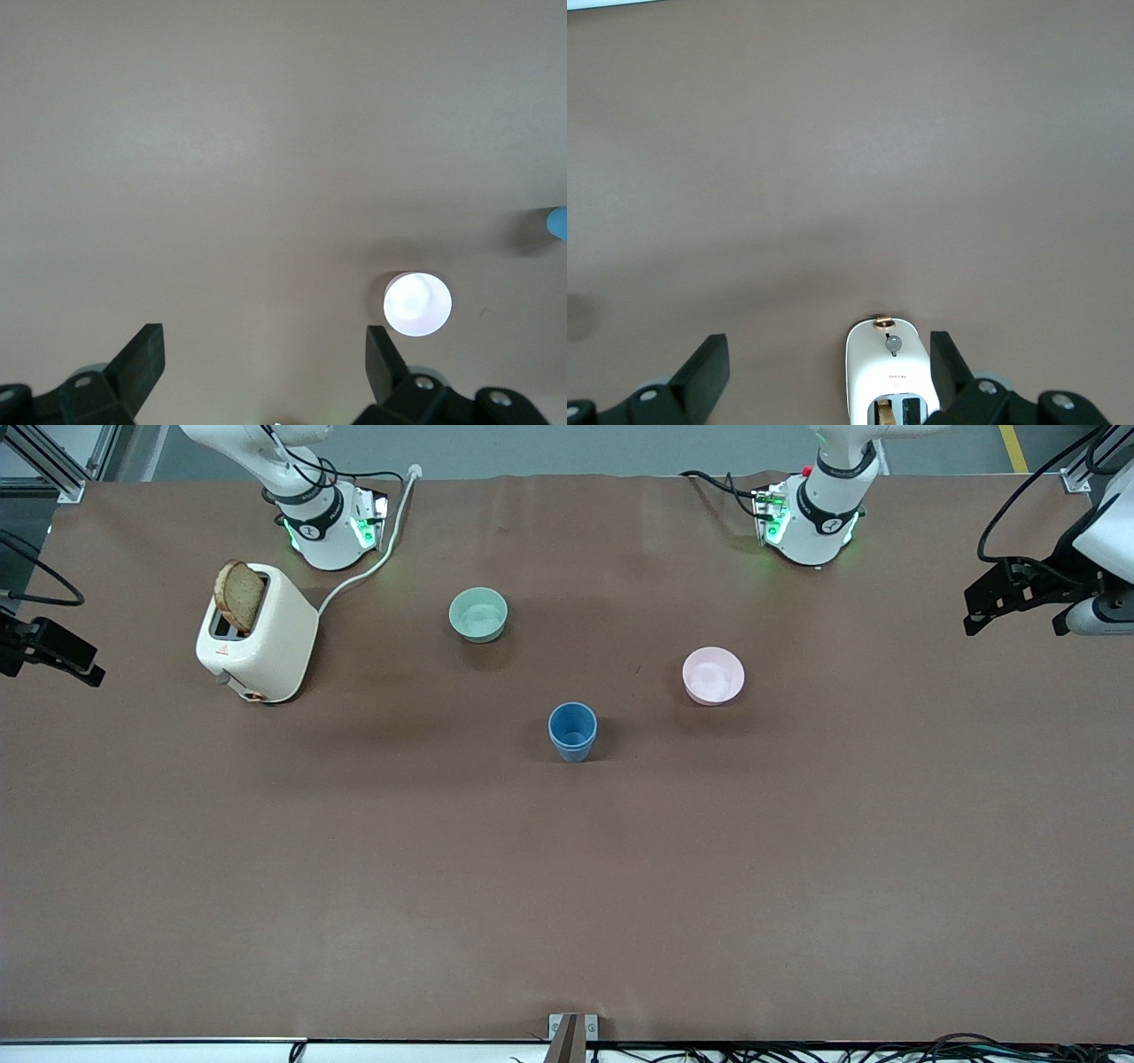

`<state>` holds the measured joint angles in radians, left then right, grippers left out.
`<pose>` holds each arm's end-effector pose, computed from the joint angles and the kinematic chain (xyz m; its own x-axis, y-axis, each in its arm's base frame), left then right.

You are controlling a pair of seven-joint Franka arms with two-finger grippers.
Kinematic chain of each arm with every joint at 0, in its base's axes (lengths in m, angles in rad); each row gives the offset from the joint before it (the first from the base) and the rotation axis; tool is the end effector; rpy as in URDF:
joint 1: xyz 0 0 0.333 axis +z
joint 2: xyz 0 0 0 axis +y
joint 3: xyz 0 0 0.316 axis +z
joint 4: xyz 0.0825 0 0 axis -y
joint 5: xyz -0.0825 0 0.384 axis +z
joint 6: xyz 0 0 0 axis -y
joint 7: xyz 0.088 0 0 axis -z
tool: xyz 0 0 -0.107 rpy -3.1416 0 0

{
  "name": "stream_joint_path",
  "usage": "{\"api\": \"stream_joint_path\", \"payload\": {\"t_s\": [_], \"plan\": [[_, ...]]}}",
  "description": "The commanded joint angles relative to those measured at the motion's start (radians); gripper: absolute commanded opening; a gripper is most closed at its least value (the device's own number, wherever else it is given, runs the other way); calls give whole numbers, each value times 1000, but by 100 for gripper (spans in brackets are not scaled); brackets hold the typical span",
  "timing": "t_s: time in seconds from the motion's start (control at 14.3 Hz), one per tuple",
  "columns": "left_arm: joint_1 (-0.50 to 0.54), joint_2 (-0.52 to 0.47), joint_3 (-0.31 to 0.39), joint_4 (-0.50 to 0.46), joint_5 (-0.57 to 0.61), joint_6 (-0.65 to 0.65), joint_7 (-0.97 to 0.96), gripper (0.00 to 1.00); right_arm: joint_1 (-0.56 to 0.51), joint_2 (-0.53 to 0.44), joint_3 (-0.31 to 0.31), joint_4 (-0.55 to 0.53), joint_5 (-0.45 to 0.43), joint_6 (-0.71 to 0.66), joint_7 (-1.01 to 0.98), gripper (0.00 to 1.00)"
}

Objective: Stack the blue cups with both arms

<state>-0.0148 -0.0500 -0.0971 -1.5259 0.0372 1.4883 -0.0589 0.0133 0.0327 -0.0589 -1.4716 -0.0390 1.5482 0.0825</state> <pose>0.5274 -0.0566 0.6653 0.9986 -0.0499 0.0147 -0.0493 -0.9979 -0.0411 0.5623 -0.0293 0.6511 0.9906 -0.1284 0.0472 -0.1302 -0.9908 0.0371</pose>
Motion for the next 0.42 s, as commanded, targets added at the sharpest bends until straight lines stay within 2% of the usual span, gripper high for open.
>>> {"api": "stream_joint_path", "payload": {"t_s": [0.0,0.35], "plan": [[-2,1,-10,15,-14,-19,7,100,0,-5,-2,2,11,-11,-6,100],[-2,1,-12,15,-14,-19,7,100,4,-7,-2,1,14,-60,-4,100]]}}
